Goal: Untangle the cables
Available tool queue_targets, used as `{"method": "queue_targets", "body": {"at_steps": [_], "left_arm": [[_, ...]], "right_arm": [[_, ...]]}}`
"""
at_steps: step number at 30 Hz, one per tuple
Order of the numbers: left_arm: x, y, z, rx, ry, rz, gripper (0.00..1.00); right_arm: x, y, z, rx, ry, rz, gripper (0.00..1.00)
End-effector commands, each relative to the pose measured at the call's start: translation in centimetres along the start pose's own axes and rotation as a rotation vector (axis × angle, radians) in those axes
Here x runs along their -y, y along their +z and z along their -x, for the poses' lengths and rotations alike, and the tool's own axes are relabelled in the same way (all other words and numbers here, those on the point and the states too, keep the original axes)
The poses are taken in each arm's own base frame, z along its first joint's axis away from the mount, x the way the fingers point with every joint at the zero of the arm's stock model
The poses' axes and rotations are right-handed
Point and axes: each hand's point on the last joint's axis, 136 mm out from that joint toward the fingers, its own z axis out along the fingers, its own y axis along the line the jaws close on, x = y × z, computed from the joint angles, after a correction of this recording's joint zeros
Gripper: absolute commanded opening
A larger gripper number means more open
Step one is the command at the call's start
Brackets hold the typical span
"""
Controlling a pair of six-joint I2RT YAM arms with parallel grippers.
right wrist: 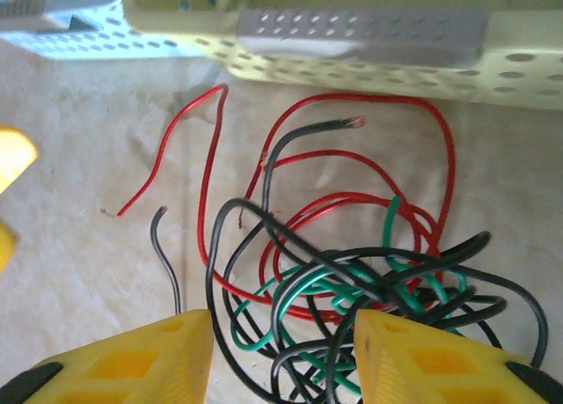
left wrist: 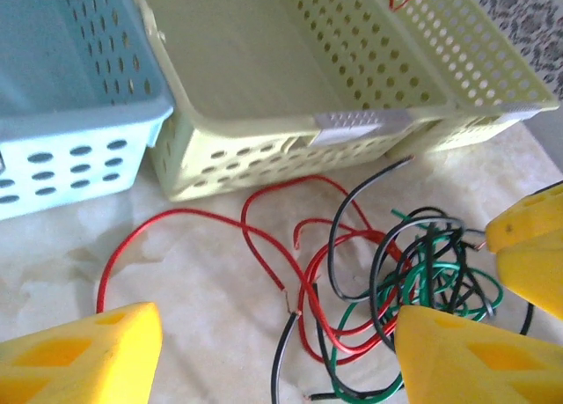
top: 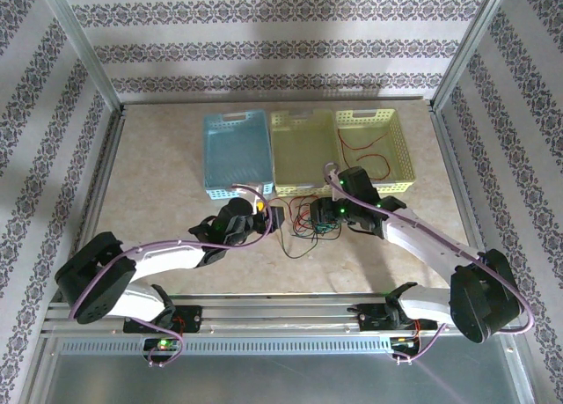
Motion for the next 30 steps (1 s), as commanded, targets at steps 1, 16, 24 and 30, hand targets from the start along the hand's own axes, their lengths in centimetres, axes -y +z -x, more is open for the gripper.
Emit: {"method": "queue_targets", "body": {"at_steps": [1,16,24,30], "left_arm": [[-0.6,0.8,-0.5,-0.03,-0.052,0.026,0.7],[-11.1,-5.7,-0.7,0.175,-0.282,0.515,0.7],[-10.2,-5.9,0.0,0.174,-0.242,0.469,0.7],[-9.0,-4.8,0.1,0.15,-0.21,0.417,0.7]], "right_arm": [[-1.6,-0.3,0.3,0.002,-0.112,-0.004,0.46],[-4.1,5.0,-0.2,-0.181,-0.232,-0.086,0.39],[-3.1,7.9,0.4,-0.232,-0.235,-0.145,0.36],[-2.7,9.7,-0.2,-0.275,-0.237,-0.154,0.32]]}}
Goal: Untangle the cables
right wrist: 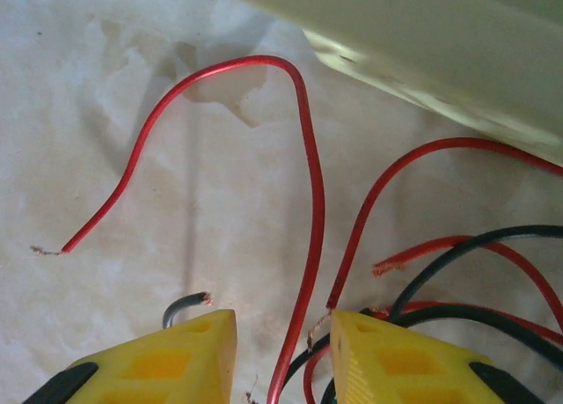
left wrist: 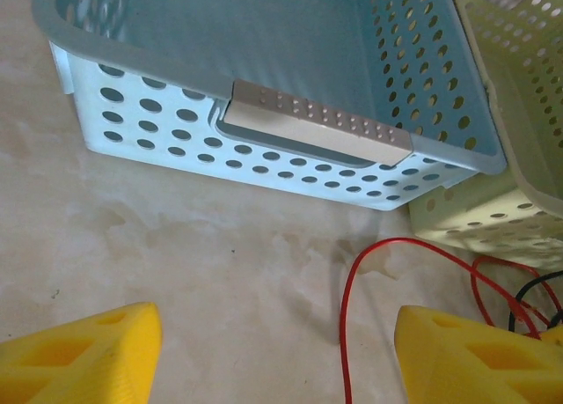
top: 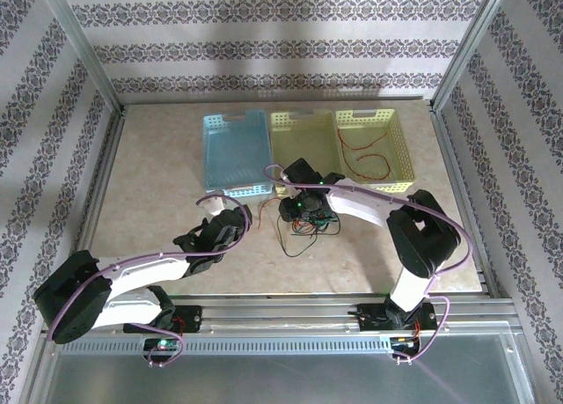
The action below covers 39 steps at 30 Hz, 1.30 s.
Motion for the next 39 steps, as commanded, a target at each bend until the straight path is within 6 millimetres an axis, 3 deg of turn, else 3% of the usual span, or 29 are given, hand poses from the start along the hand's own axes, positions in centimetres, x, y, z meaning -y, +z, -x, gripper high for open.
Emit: {"method": "queue_targets", "body": {"at_steps": [1,5,8,13,19,25,32,39], "left_arm": [[0.9,0.3,0.3,-0.003,0.03,-0.029,0.7],[2.2,0.6,0.1,-0.022,0.058,-0.083,0.7],[3.4,0.8,-0.4,-0.053,0.103,-0.124,0.7],[7.1,0.6,-1.8,-0.118,0.192,-0.297,0.74],[12.1,-0.3,-3.7,-0.204,0.296,-0.523,0.76],[15.9,-0.2,-5.6,-0.271,0.342,-0.67,0.8],[18.3,1.2,-6.6,-0.294,0.352,-0.721,0.8],[17.8,4.1,-7.4,-0.277,0.338,-0.641,0.72]], "right_arm": [[0.2,0.8,-0.2,-0.032,-0.022,-0.027,0.3],[0.2,1.3,-0.3,-0.043,-0.021,-0.023,0.13],[-0.1,0.6,0.2,-0.016,-0.026,-0.006,0.0],[-1.2,-3.5,2.0,0.112,-0.003,0.068,0.0],[-1.8,-10.8,3.6,0.303,0.13,0.303,0.0],[-1.0,-14.6,3.0,0.378,0.198,0.402,0.0],[-1.3,-17.5,2.7,0.434,0.227,0.488,0.0],[0.1,-23.8,4.5,0.627,0.243,0.461,0.0]]}}
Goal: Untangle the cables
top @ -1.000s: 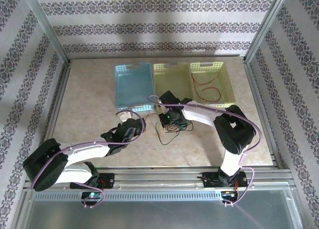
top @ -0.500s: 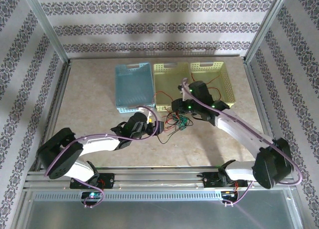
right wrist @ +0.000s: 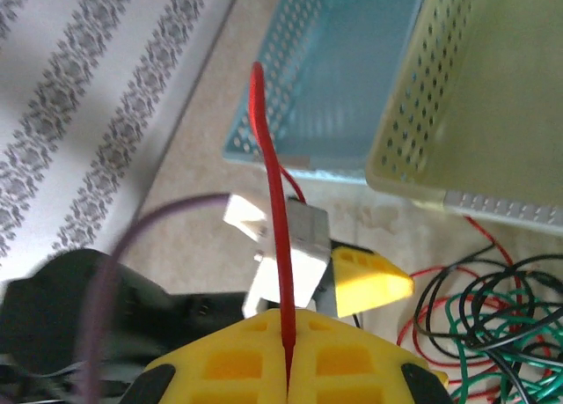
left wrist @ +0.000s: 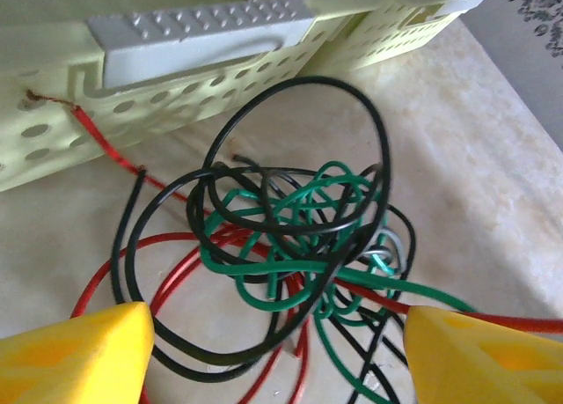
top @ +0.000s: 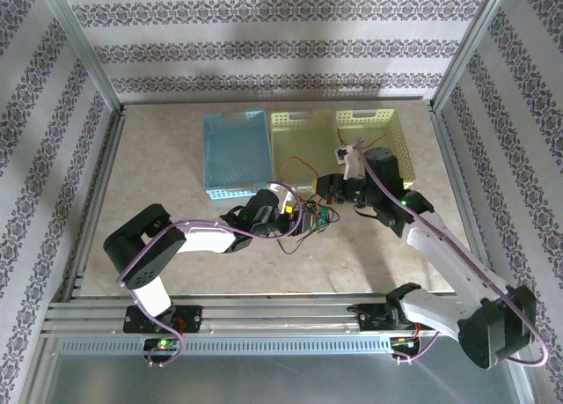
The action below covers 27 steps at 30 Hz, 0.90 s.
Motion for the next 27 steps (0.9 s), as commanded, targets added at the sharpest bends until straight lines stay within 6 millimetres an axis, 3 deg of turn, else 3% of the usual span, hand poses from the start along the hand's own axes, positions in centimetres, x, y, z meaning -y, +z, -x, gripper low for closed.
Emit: {"method": "queue_targets", "body": {"at_steps": [1,10,22,27], "left_arm": [[0.5,0.8,1.0,0.055,0.011,-0.005,0.69],[-0.8,2.3,-0.6,0.044,-0.053,0.01,0.42],[-2.4,2.0,-1.2,0.049,-0.084,0.08,0.4],[-3.0,1.7,-1.5,0.054,-0.092,0.105,0.4]], "right_arm": [[-2.0,-2.7,3.3,0.124,-0.021,0.027,0.0],[-3.4,-8.1,7.0,0.318,-0.05,-0.007,0.0],[-5.2,-16.8,12.4,0.656,-0.224,-0.219,0.0],[-5.8,-19.4,14.3,0.763,-0.285,-0.291,0.0]]}}
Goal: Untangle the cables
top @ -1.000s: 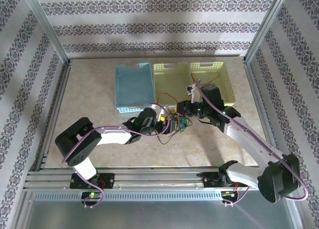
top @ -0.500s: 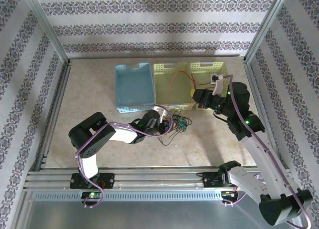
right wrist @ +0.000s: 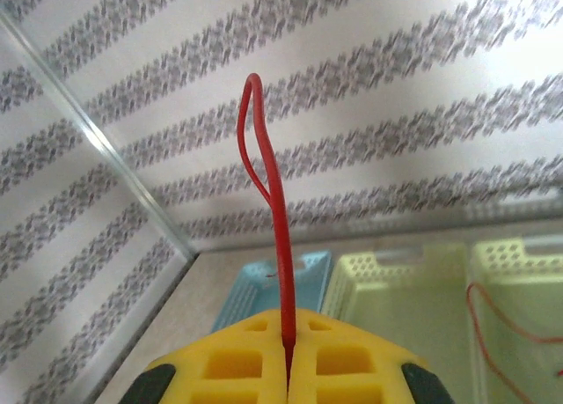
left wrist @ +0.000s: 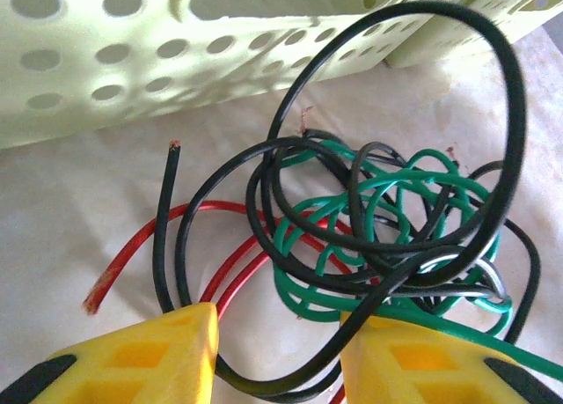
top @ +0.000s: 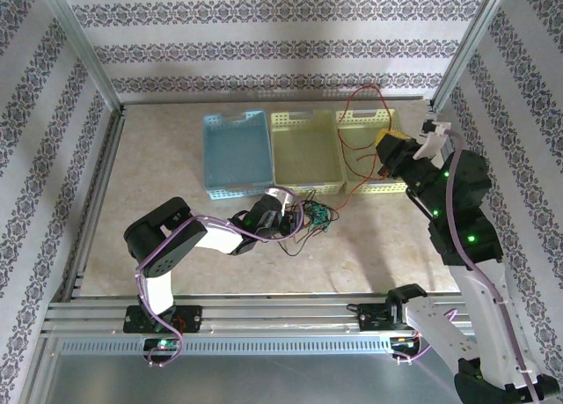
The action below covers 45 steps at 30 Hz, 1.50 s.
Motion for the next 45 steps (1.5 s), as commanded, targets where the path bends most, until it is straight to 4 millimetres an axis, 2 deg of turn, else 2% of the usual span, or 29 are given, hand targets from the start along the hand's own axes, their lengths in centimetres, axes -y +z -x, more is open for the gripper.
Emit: {"method": "queue_targets", "body": {"at_steps": [1,3,8,13,17,23,27,32,37,40,45], "left_arm": [[0.1,-0.6,0.5,0.043,-0.014,0.012,0.41],[0.0,-0.7,0.6,0.049,-0.013,0.015,0.42],[0.5,-1.2,1.1,0.055,-0.009,0.004,0.48],[0.8,-2.0,1.8,0.077,-0.012,0.0,0.56],[1.0,-2.4,2.5,0.091,-0.007,0.004,0.58],[0.7,-3.1,3.1,0.119,-0.013,0.027,0.61],[0.4,-3.3,3.1,0.127,-0.018,0.041,0.61],[0.1,-3.2,2.8,0.118,-0.021,0.051,0.62],[-0.1,-3.3,2.5,0.107,-0.018,0.058,0.62],[-0.1,-3.4,2.5,0.106,-0.022,0.058,0.63],[-0.1,-3.6,2.6,0.104,-0.016,0.065,0.63]], "right_arm": [[1.1,-0.8,3.3,0.118,-0.087,-0.098,0.0],[1.7,-0.5,3.9,0.135,-0.106,-0.126,0.0],[4.6,2.7,3.8,0.095,-0.105,-0.186,0.0],[9.5,6.6,4.3,0.073,-0.101,-0.273,0.0],[11.2,9.4,4.9,0.055,-0.138,-0.283,0.0],[13.1,12.6,4.0,0.004,-0.128,-0.277,0.0],[15.7,14.3,0.5,-0.065,-0.074,-0.3,0.0],[20.0,15.9,-6.7,-0.18,0.056,-0.36,0.0],[24.3,15.9,-13.3,-0.284,0.205,-0.498,0.0],[26.3,15.5,-16.2,-0.334,0.27,-0.575,0.0],[28.7,15.1,-18.8,-0.382,0.362,-0.658,0.0]]}}
